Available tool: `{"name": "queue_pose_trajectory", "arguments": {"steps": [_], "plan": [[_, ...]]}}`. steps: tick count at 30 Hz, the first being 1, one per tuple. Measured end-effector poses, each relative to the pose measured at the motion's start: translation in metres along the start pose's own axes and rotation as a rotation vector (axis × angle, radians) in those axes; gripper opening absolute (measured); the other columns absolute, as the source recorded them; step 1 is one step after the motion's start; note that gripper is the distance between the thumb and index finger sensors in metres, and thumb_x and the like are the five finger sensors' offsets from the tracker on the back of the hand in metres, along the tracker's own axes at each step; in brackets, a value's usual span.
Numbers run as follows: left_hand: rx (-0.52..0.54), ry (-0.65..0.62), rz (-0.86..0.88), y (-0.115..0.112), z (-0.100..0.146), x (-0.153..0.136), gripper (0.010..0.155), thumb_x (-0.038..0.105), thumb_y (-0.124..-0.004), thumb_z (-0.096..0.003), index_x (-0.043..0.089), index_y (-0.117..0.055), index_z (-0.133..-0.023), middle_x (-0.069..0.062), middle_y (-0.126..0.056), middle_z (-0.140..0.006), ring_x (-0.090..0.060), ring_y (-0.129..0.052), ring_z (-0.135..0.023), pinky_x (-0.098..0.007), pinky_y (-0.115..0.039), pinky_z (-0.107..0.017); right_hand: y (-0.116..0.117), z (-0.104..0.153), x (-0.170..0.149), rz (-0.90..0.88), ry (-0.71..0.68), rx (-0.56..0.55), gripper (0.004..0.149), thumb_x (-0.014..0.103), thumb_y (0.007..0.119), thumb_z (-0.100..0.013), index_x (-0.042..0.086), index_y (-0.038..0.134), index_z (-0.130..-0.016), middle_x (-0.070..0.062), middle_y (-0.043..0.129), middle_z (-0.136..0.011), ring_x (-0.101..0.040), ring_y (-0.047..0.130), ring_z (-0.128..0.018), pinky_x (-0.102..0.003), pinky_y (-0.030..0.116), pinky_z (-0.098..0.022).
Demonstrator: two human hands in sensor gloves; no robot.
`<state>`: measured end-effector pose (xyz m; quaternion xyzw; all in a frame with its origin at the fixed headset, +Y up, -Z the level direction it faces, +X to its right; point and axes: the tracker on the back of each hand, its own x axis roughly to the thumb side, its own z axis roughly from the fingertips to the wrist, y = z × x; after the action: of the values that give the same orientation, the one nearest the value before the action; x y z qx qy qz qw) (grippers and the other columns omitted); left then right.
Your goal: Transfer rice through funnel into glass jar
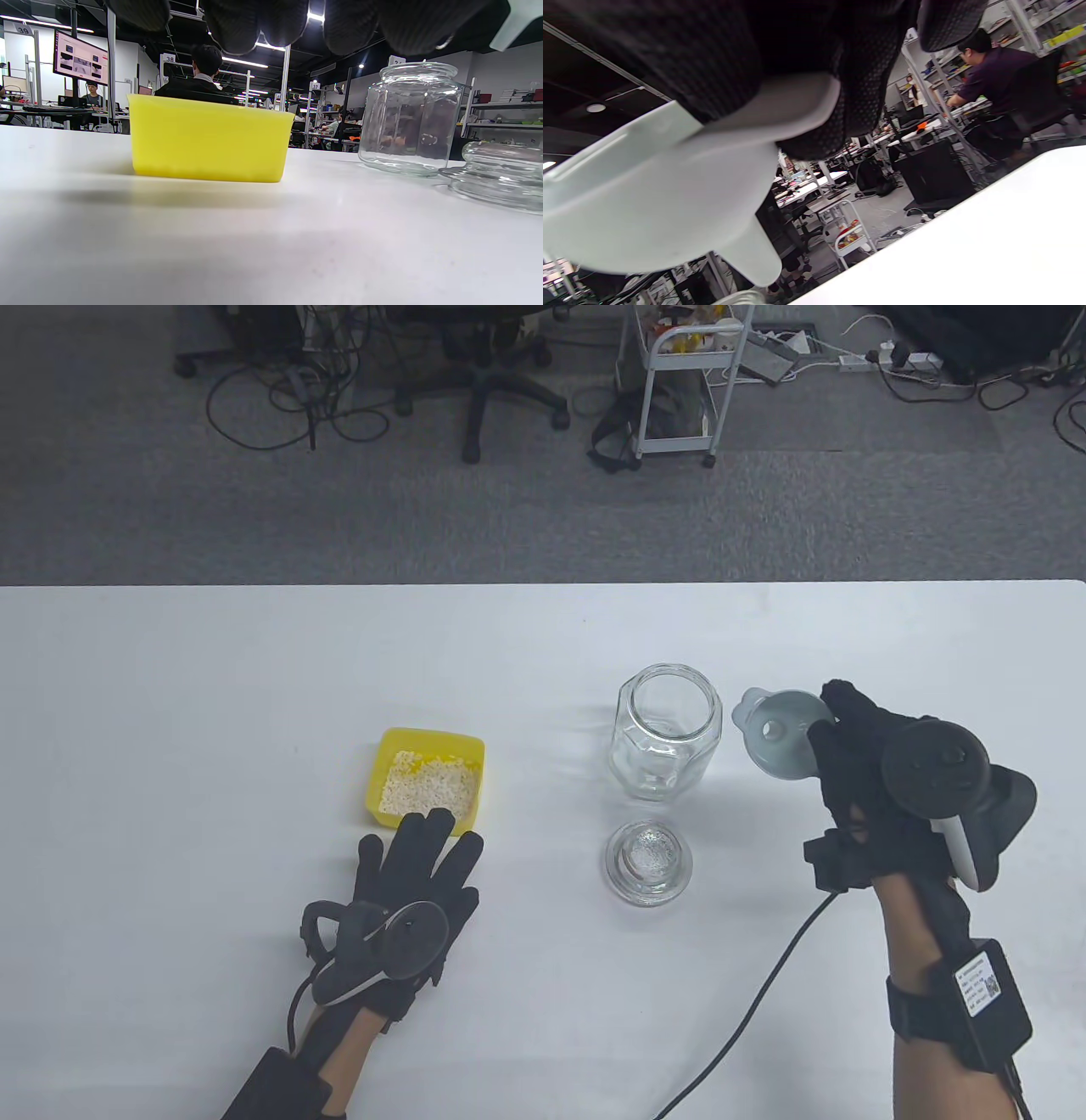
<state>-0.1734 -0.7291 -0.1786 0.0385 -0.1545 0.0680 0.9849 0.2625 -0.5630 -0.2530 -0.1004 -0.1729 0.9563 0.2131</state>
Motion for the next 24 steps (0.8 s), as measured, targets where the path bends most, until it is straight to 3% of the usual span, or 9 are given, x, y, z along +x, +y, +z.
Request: {"name": "queue_pose_trajectory", "arguments": {"steps": [10,24], "plan": [[0.002,-0.010,0.001,-0.001,0.001,0.001,0.062,0.059,-0.068,-0.0558,0.046,-0.048,-0.113,-0.003,-0.040,-0.130,-0.036,-0.047,-0.120,-0.070,-0.044,-0.079,0.012,-0.023,0.062,0.011,-0.055,0.023,0.050,0.044,0.091,-0.039,0.031,0.085,-0.087,0.005,0.105,-0.061,-0.020,0.098,-0.079,-0.063,0.061,-0.072],[0.007,-0.009,0.006,-0.001,0.001,0.001,0.065,0.063,-0.069,-0.0545,0.045,-0.047,-0.114,-0.003,-0.039,-0.130,-0.036,-0.046,-0.120,-0.070,-0.044,-0.079,0.048,-0.041,0.091,0.014,-0.024,0.068,0.051,0.045,0.091,-0.039,0.031,0.084,-0.087,0.005,0.106,-0.060,-0.020,0.099,-0.078,-0.062,0.063,-0.072]]}}
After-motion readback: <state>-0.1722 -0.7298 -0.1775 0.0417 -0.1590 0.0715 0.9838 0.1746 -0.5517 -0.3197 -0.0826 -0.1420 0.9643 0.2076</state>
